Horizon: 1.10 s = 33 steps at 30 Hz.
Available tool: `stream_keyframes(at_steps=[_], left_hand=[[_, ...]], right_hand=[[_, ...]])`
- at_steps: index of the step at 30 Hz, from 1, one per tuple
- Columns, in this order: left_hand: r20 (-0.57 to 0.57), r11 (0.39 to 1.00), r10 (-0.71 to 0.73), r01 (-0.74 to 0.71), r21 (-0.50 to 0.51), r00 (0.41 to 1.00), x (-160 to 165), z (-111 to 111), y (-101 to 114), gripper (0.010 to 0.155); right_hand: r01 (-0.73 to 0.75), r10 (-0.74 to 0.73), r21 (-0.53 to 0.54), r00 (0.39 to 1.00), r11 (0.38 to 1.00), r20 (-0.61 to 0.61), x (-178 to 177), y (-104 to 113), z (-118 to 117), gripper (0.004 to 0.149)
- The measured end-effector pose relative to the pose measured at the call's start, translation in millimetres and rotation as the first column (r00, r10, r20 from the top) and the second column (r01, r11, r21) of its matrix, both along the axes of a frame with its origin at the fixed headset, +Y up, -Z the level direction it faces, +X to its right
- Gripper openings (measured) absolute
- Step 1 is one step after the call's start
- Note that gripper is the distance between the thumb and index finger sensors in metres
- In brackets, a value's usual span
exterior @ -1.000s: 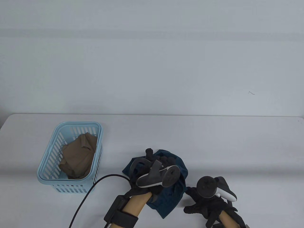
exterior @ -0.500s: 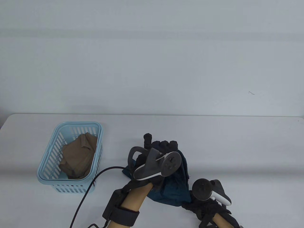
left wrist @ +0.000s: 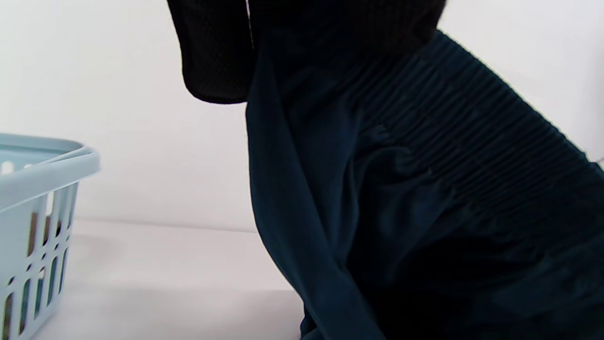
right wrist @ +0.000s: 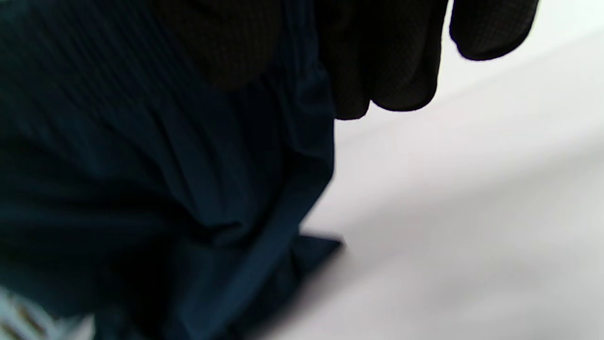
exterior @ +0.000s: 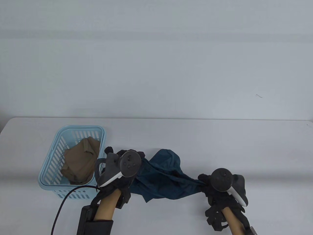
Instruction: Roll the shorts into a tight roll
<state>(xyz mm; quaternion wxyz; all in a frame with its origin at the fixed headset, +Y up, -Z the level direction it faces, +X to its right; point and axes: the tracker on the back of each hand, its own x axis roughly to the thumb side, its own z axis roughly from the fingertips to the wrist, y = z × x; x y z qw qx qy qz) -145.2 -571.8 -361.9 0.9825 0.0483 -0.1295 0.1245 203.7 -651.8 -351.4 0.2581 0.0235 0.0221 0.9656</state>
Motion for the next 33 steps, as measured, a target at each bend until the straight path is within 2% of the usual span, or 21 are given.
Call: stream_keyframes(at_steps=[4, 6, 10, 12, 14, 19, 22, 24, 27, 29, 33], left_hand=[[0.012, 0.965, 0.260, -0.260, -0.030, 0.965, -20.1, 5.0, 22.0, 0.047], [0.045, 0.936, 0.351, -0.350, -0.038, 0.935, -24.8, 10.9, 36.5, 0.046], [0.108, 0.931, 0.365, -0.364, -0.032, 0.925, -30.4, 27.1, 67.3, 0.046], [0.148, 0.928, 0.369, -0.372, -0.008, 0.917, -33.5, 37.7, 85.6, 0.046], [0.216, 0.915, 0.394, -0.402, -0.008, 0.893, -36.3, 50.7, 105.9, 0.046], [0.348, 0.888, 0.447, -0.455, -0.065, 0.824, -37.3, 74.2, 142.0, 0.048], [0.411, 0.897, 0.433, -0.431, -0.104, 0.802, -33.9, 85.5, 163.8, 0.049], [0.425, 0.902, 0.425, -0.416, -0.119, 0.800, -31.6, 86.5, 174.4, 0.050], [0.390, 0.893, 0.449, -0.408, -0.187, 0.804, -28.0, 69.8, 180.0, 0.049], [0.330, 0.890, 0.455, -0.409, -0.203, 0.827, -25.4, 47.6, 171.7, 0.049], [0.189, 0.906, 0.409, -0.373, -0.198, 0.893, -15.3, -13.1, 137.5, 0.047]], right_hand=[[0.051, -0.057, 0.139, 0.998, 0.989, 0.035, 14.2, 65.8, 5.2, 0.047], [0.148, -0.153, 0.175, 0.988, 0.973, 0.017, 20.9, 96.7, 10.4, 0.047], [0.318, -0.307, 0.175, 0.948, 0.932, -0.087, 34.0, 139.8, 21.8, 0.046], [0.393, -0.366, 0.140, 0.912, 0.909, -0.184, 41.6, 162.0, 30.4, 0.045], [0.418, -0.375, 0.120, 0.887, 0.901, -0.270, 46.6, 180.4, 40.6, 0.044], [0.423, -0.348, 0.133, 0.858, 0.897, -0.377, 57.5, 221.3, 63.6, 0.044], [0.415, -0.328, 0.123, 0.841, 0.902, -0.429, 62.6, 245.4, 70.2, 0.044], [0.403, -0.319, 0.111, 0.839, 0.908, -0.441, 63.7, 254.1, 69.2, 0.045], [0.387, -0.326, 0.064, 0.844, 0.920, -0.426, 64.6, 261.2, 53.1, 0.046], [0.375, -0.335, 0.035, 0.863, 0.926, -0.379, 64.8, 254.6, 33.0, 0.046], [0.369, -0.353, 0.038, 0.911, 0.929, -0.214, 64.1, 216.5, -25.6, 0.045]])
